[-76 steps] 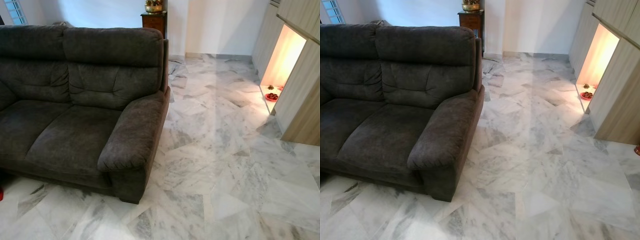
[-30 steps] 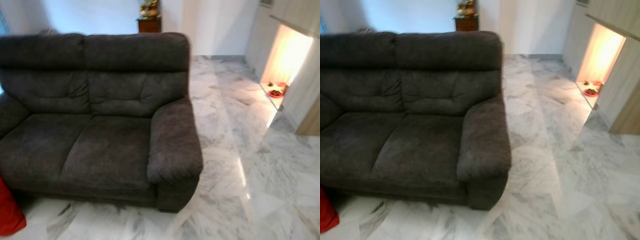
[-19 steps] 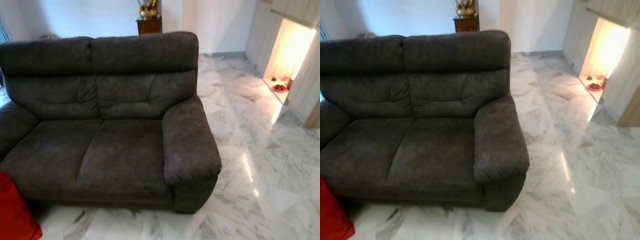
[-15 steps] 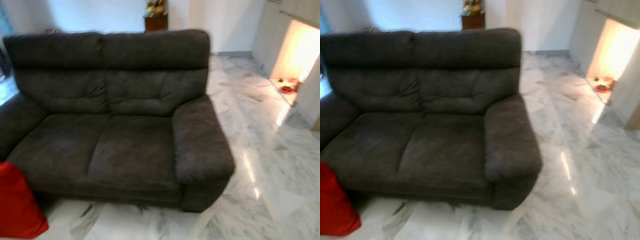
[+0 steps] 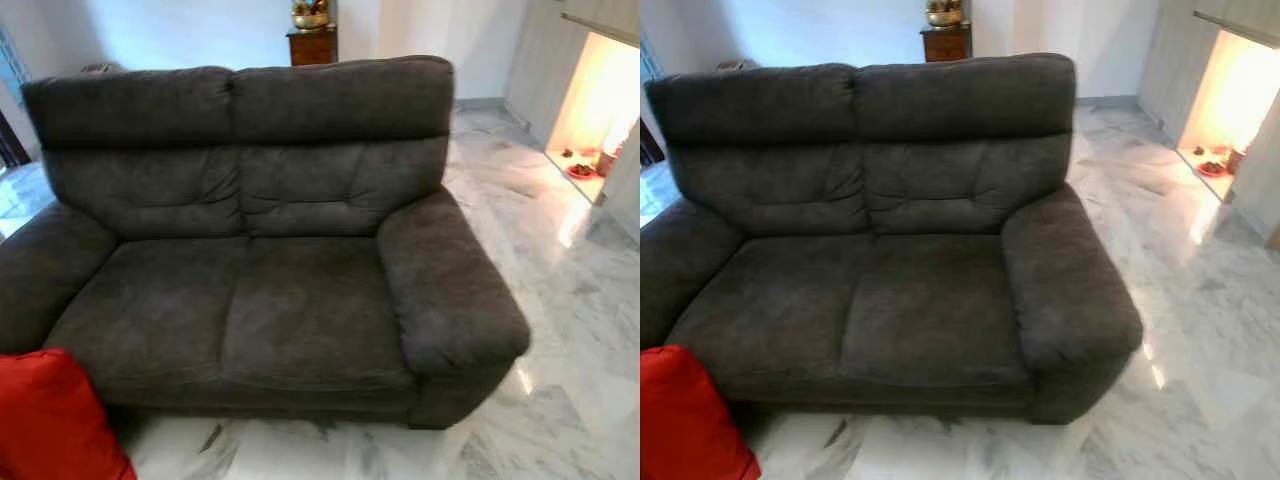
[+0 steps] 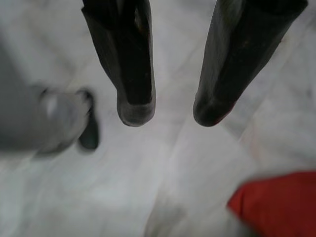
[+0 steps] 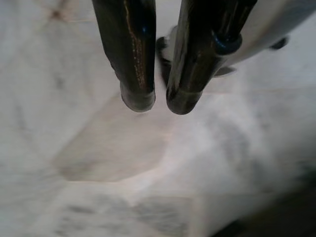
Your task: Move the pillow to the sofa from floor
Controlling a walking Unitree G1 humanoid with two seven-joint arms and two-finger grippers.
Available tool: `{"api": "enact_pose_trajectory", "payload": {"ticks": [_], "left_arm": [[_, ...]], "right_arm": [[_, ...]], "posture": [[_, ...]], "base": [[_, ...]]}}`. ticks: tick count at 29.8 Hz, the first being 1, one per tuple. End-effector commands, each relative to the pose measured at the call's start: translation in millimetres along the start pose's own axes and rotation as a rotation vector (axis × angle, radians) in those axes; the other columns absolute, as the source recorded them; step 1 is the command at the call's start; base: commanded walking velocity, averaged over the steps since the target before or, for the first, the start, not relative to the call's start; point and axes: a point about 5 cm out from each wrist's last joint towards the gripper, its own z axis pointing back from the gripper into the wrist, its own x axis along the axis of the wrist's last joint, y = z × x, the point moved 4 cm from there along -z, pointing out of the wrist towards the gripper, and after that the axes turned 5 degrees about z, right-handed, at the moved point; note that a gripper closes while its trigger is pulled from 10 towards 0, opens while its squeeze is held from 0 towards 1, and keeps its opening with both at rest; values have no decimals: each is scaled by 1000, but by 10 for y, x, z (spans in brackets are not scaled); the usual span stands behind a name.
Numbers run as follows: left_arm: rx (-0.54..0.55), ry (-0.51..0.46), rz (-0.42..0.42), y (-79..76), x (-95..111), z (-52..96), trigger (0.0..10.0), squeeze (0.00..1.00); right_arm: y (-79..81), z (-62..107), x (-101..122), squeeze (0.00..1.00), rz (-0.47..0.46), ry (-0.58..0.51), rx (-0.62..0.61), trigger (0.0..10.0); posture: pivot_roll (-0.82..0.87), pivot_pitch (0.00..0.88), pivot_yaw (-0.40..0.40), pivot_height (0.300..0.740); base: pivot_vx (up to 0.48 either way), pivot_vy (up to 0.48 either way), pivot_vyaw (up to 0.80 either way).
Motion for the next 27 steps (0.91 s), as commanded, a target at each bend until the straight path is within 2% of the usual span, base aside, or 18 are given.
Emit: {"api": "enact_pose_trajectory", "payload": {"ticks": [1, 27], "left_arm": [[-1, 8, 3, -9, -3, -4, 10000, 0], [-3, 30, 13, -34, -77, 5, 10000, 0]], "right_arm": [[-57, 5, -9, 0, 6, -2, -10, 10000], [-9, 1, 16, 0, 19, -12, 4, 10000]], "posture": [[27, 35, 64, 740], [23, 42, 59, 740]], "base": [[0, 480, 0], [0, 480, 0]]}}
